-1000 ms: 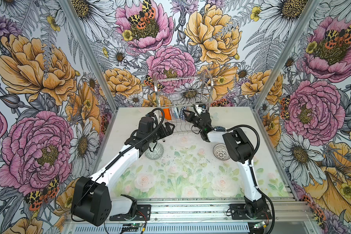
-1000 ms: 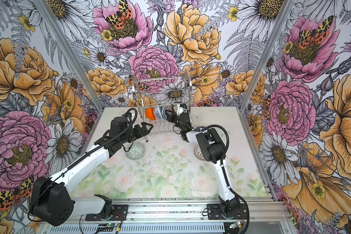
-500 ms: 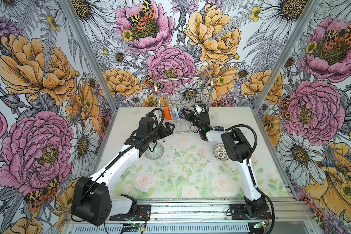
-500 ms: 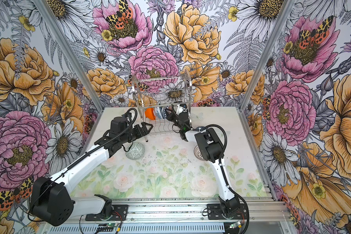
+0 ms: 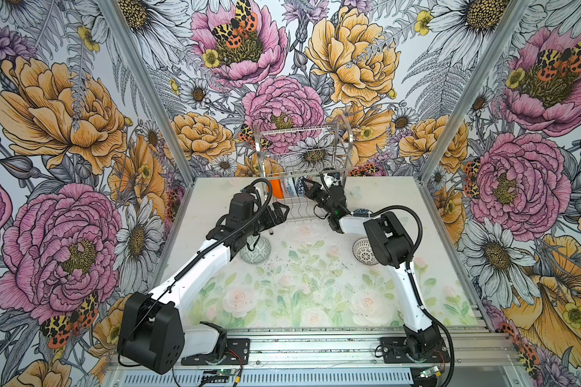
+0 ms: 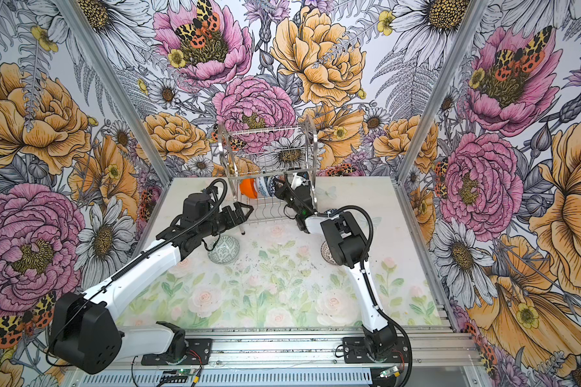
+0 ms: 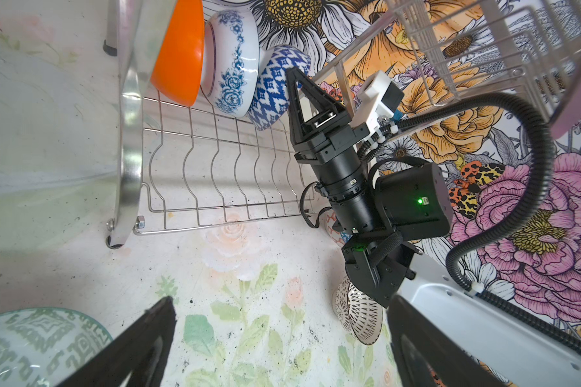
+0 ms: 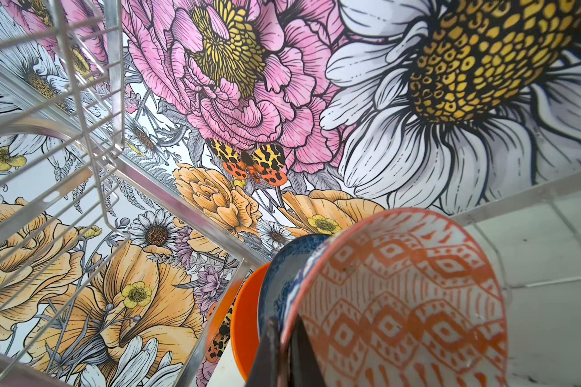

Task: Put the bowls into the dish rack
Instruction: 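Lower the orange-patterned bowl upright into the rack slot with the right gripper, then push the held orange-patterned bowl deeper into the rack slot with the right gripper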

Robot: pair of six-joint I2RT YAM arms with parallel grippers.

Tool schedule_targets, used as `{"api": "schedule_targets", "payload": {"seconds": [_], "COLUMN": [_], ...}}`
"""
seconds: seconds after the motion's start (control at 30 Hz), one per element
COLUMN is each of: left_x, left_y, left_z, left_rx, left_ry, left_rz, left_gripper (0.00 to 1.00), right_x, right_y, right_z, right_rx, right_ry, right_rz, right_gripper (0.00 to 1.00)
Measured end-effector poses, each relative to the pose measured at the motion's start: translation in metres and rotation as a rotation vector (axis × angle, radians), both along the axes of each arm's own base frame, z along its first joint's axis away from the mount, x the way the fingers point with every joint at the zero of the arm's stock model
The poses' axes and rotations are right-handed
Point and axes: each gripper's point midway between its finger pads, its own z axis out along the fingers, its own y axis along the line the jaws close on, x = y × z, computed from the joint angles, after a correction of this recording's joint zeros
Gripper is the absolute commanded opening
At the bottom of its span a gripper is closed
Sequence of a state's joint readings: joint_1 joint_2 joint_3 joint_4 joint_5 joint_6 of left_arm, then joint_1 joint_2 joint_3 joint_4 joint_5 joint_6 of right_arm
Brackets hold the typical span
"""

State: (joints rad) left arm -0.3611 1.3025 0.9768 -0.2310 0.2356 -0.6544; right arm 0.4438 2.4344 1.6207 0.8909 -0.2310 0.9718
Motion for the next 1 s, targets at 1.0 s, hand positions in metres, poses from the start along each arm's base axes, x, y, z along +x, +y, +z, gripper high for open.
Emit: {"api": "schedule_targets", "payload": {"seconds": [1.0], "left_x": [0.003], "left_y": [-0.019], "left_z": [0.002], "left_rx": [-0.035], "left_ry": [-0.032], "left_rz": [-0.086], "left_gripper": [0.99], "right_x": [0.019], "right_y": [0.004], "right_z": [-0.004], "right_rx": [0.030], "right_ry": [-0.037], "right_rz": [-0.005], "right_gripper": [0.04]}}
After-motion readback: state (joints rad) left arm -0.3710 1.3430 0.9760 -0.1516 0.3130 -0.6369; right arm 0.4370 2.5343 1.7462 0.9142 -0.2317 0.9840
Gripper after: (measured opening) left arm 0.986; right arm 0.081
